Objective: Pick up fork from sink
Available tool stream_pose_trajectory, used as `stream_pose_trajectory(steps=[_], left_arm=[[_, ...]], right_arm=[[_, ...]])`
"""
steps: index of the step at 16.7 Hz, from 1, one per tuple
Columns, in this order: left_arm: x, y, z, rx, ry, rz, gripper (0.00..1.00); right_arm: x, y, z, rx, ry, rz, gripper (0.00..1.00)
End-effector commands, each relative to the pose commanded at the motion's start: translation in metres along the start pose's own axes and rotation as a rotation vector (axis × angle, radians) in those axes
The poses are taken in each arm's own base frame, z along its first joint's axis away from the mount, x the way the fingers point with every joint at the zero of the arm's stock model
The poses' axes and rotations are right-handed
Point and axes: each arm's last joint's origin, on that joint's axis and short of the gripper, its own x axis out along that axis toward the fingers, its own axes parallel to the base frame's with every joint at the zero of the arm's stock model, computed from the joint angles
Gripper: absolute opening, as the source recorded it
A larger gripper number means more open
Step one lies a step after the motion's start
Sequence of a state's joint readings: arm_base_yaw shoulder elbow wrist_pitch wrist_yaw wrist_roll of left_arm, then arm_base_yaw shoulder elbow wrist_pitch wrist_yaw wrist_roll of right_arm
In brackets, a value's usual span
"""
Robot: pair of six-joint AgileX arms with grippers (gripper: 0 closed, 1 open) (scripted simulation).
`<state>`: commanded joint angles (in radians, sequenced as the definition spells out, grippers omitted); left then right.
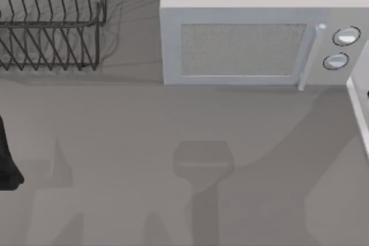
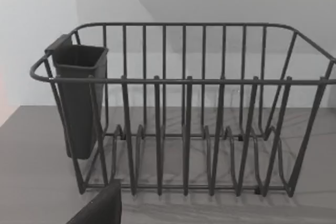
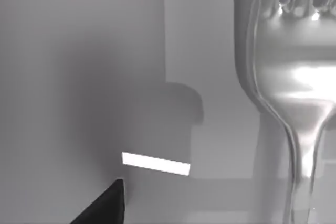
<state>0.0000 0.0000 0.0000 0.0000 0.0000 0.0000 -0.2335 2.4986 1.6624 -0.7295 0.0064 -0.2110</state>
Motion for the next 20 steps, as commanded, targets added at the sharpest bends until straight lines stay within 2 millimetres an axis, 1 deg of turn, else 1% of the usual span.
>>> stream_pose_trajectory(steps=[1, 5, 18, 19, 20], left_arm=[[0.0000, 0.0000, 0.0000, 0.000, 0.000, 0.000, 1.00], [0.0000, 0.0000, 0.0000, 0.000, 0.000, 0.000, 1.00], [0.0000, 0.0000, 0.0000, 0.000, 0.000, 0.000, 1.00], [0.0000, 0.0000, 0.0000, 0.000, 0.000, 0.000, 1.00], [0.0000, 0.0000, 0.0000, 0.000, 0.000, 0.000, 1.00]], right_arm=[[0.0051, 0.0002, -0.0012, 0.000, 0.004, 0.001, 1.00], [0.0059, 0.0002, -0.0014, 0.000, 0.005, 0.001, 1.00], [0.0059, 0.0002, -0.0014, 0.000, 0.005, 0.001, 0.02], [0.0059, 0.0002, -0.0014, 0.000, 0.005, 0.001, 0.00], [0.0059, 0.0002, -0.0014, 0.000, 0.005, 0.001, 0.00]])
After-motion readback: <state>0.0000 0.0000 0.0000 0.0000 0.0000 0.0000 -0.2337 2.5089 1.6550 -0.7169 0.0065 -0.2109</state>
